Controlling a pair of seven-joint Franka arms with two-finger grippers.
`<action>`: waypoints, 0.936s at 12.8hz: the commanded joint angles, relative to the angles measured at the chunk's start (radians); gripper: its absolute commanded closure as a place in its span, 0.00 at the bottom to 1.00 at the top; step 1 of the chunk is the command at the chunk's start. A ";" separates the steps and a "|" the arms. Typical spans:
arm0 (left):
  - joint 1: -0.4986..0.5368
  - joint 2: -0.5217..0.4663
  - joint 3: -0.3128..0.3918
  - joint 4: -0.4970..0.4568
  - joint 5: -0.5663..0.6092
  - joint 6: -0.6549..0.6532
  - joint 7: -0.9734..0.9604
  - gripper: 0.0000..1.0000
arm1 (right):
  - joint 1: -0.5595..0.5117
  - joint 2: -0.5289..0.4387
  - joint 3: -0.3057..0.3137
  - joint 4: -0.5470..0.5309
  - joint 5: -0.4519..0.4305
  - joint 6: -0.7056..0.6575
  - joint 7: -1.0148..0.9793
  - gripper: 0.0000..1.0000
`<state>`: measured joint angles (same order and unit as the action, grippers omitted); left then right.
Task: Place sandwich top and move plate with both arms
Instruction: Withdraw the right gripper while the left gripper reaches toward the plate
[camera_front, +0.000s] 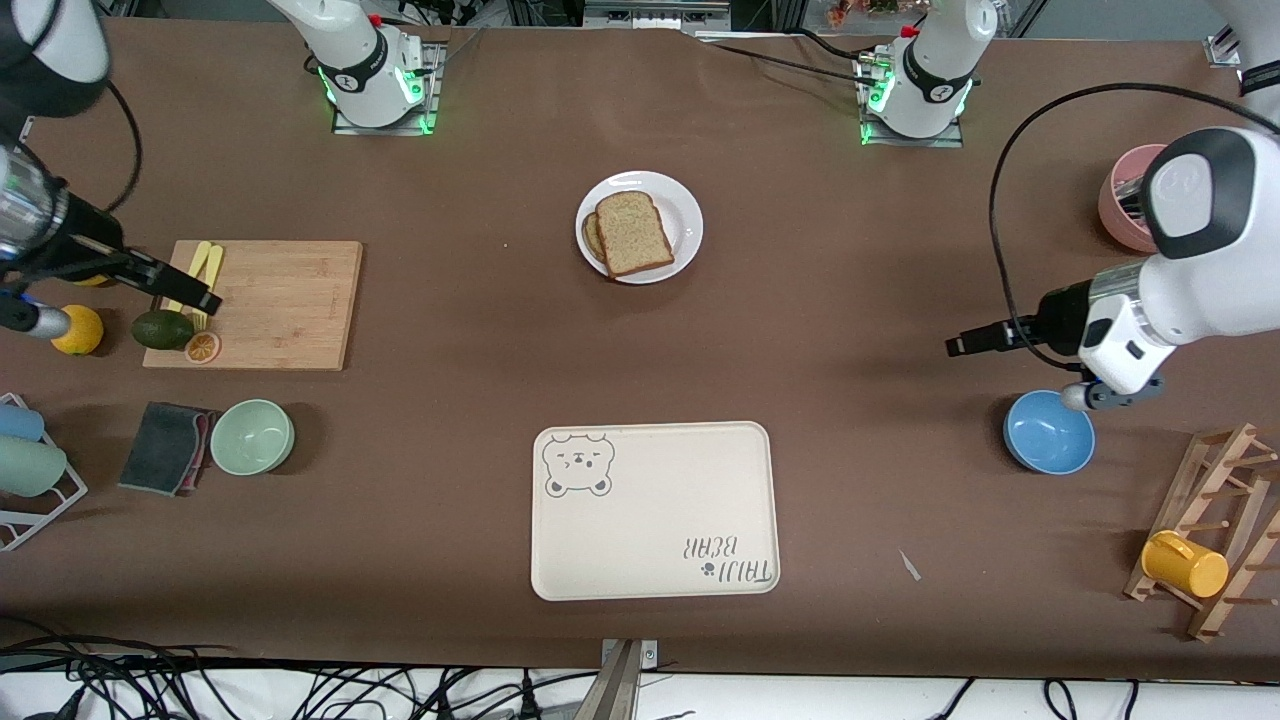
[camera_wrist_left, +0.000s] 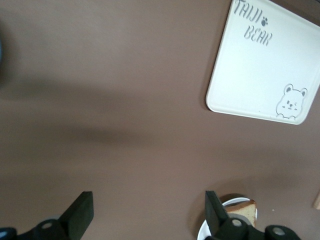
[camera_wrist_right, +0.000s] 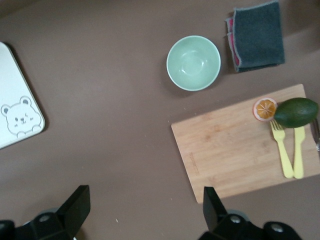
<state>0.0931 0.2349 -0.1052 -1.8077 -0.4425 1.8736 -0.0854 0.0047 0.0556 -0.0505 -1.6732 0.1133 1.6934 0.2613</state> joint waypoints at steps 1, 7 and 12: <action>-0.001 -0.062 -0.005 -0.172 -0.071 0.097 0.099 0.02 | -0.043 0.001 0.015 0.101 0.006 -0.133 -0.104 0.00; -0.006 -0.068 -0.054 -0.395 -0.393 0.176 0.396 0.00 | -0.042 0.004 0.012 0.138 -0.059 -0.155 -0.243 0.00; -0.041 0.000 -0.125 -0.423 -0.525 0.177 0.504 0.03 | -0.035 0.004 0.021 0.168 -0.087 -0.193 -0.133 0.00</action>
<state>0.0729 0.2241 -0.2082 -2.2226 -0.9074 2.0354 0.3802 -0.0293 0.0554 -0.0391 -1.5533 0.0442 1.5397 0.0902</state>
